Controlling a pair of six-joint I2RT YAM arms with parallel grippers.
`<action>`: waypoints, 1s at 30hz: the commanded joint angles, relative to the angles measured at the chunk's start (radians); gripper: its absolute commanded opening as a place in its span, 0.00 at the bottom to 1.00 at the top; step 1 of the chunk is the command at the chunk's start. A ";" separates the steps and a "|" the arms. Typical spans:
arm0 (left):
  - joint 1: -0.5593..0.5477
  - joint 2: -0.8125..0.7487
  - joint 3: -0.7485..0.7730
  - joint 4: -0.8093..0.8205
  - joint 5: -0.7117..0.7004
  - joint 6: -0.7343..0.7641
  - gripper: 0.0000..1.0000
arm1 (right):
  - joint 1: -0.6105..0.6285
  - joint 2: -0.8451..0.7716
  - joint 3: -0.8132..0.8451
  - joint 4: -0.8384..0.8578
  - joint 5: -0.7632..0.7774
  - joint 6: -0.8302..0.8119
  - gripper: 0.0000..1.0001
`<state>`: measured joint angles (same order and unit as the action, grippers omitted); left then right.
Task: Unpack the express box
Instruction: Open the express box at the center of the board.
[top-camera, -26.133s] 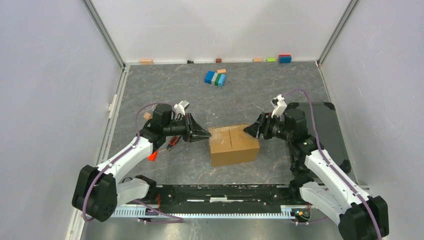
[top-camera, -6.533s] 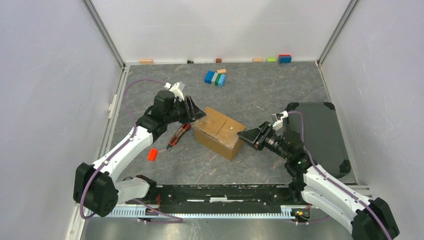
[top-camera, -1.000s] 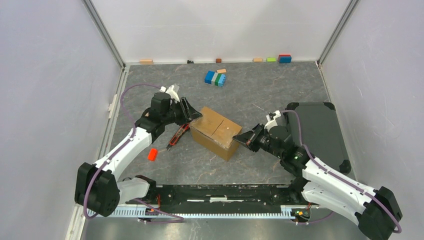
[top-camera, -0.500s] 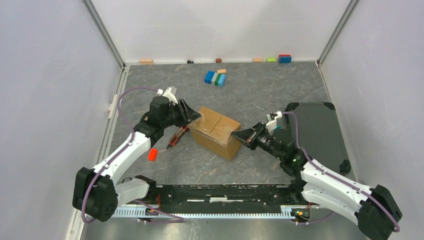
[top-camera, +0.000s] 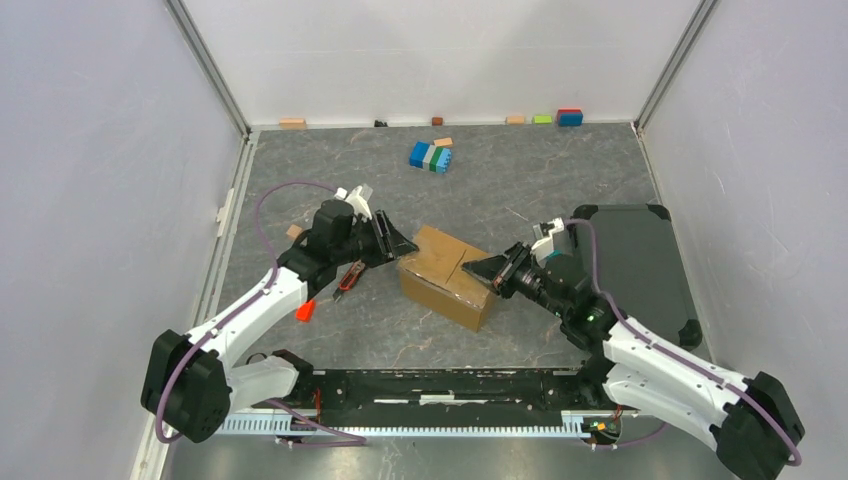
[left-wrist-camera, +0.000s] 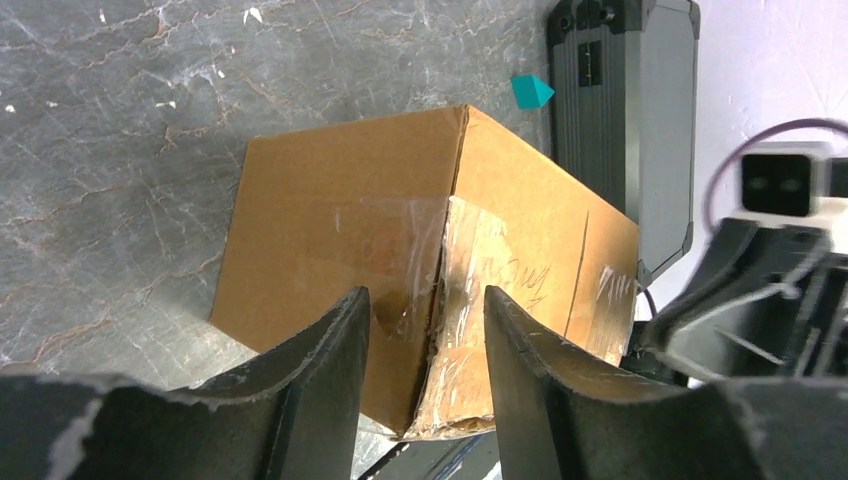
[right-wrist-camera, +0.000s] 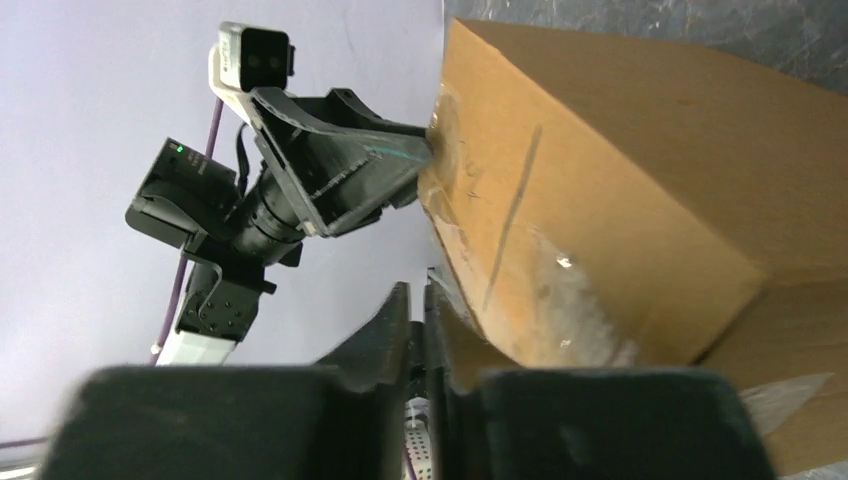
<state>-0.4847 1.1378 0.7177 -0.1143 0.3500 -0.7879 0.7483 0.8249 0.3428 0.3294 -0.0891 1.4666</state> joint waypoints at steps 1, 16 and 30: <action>-0.003 -0.012 0.045 -0.025 0.006 -0.003 0.53 | -0.007 -0.046 0.219 -0.339 0.066 -0.236 0.27; -0.003 0.000 0.133 -0.097 0.047 0.028 0.54 | -0.009 -0.217 0.144 -0.550 0.017 -0.205 0.98; -0.003 0.014 0.148 -0.113 0.046 0.041 0.54 | -0.009 -0.203 0.233 -0.693 -0.008 -0.222 0.98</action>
<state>-0.4847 1.1465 0.8204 -0.2153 0.3733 -0.7845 0.7387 0.6052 0.5331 -0.2665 -0.0711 1.2613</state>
